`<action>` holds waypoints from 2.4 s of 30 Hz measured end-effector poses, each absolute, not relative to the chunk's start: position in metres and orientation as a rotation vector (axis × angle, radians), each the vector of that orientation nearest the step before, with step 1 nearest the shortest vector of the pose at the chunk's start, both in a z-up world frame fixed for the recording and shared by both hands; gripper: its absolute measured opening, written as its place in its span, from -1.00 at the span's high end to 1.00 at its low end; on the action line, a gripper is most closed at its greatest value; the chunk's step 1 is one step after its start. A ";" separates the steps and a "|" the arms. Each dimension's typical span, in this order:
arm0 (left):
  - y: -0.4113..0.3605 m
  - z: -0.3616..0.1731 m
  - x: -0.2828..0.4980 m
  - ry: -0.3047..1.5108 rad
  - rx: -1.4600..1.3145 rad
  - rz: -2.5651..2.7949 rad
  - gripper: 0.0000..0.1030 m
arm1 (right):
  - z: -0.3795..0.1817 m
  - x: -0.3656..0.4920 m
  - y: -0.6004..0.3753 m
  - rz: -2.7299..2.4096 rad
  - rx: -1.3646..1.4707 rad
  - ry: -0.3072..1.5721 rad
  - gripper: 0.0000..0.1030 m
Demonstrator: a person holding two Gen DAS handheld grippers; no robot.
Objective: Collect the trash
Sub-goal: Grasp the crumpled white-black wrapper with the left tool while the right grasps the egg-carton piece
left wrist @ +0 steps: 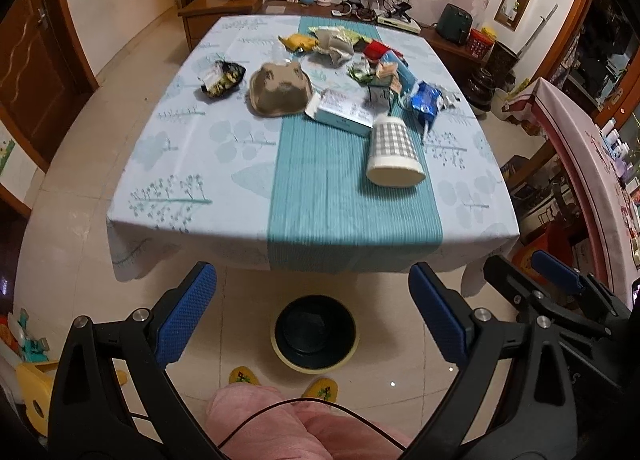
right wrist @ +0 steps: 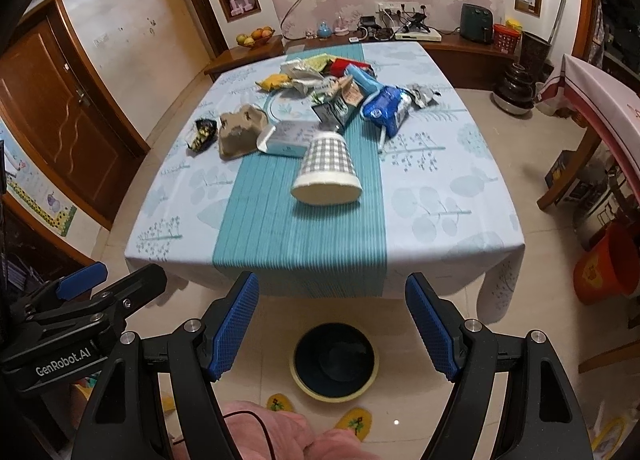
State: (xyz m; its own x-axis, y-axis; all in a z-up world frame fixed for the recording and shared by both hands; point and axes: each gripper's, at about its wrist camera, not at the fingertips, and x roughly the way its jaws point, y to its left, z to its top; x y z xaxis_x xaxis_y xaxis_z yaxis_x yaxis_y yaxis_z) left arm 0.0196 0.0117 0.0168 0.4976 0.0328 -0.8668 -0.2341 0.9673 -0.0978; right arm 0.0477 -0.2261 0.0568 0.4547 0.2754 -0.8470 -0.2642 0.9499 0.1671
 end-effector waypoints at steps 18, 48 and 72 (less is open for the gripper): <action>0.195 0.017 0.159 1.073 -0.268 0.195 -0.86 | 0.057 0.187 -0.087 0.353 -0.039 1.036 -0.51; 0.293 -0.144 0.394 1.327 -0.155 -0.229 -0.60 | -0.091 0.368 0.097 0.261 -0.138 1.295 -0.52; 0.238 -0.061 0.307 1.211 -0.201 -0.459 0.59 | 0.036 0.258 0.038 0.246 -0.012 1.174 -0.46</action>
